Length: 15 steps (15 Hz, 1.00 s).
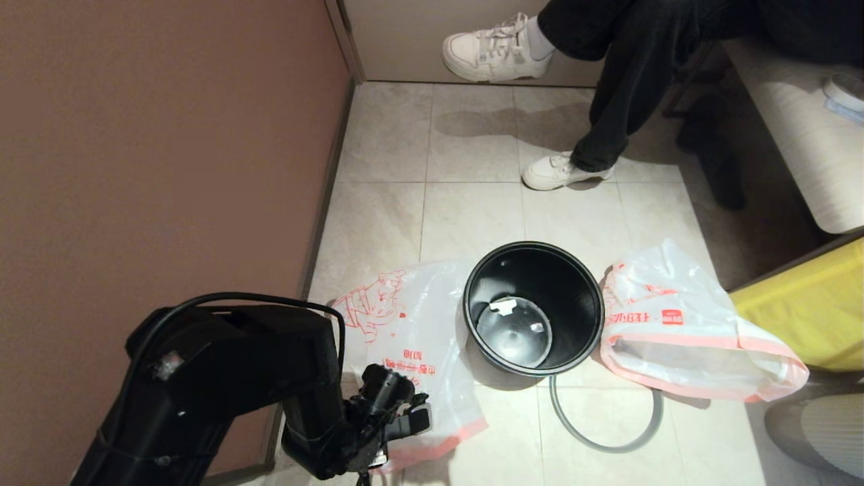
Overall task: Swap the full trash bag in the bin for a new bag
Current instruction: Pick up a new trash bag
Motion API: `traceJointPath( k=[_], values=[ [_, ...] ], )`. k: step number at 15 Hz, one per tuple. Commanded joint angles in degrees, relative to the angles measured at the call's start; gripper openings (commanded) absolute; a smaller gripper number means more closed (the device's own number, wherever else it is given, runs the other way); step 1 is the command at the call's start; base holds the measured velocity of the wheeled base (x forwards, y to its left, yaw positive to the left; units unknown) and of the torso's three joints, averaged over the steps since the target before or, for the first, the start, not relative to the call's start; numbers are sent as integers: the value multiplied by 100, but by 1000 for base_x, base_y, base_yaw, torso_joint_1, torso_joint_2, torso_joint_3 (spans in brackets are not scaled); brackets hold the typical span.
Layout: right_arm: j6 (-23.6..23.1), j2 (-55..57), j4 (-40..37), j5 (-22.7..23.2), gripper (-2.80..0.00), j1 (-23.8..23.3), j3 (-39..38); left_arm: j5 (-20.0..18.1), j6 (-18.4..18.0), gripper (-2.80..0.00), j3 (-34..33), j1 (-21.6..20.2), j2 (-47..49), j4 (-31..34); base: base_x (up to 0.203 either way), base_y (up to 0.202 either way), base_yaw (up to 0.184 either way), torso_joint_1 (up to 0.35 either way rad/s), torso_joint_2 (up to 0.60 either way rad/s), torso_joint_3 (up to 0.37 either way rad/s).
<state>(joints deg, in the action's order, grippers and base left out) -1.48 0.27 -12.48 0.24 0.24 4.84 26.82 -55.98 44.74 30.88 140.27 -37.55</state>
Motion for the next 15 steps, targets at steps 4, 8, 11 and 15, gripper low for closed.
traceJointPath(
  k=[4, 8, 11, 15],
  values=[
    [-2, 87, -8, 2, -280, 2, -1, -228, 206, 0, 570, 119, -922, 2590, 0, 0, 0, 0, 0, 0],
    [-2, 89, -8, 2, -280, 2, -1, -284, 372, 0, 554, 146, -1105, 3265, 0, 0, 0, 0, 0, 0],
    [-2, 202, -8, 2, -280, 2, -1, -311, 385, 0, 932, 90, -946, 3285, 0, 0, 0, 0, 0, 0],
    [-2, 404, -8, 2, -280, 2, -1, -289, 615, 0, 1730, 14, -138, 3352, 0, 0, 0, 0, 0, 0]
  ],
)
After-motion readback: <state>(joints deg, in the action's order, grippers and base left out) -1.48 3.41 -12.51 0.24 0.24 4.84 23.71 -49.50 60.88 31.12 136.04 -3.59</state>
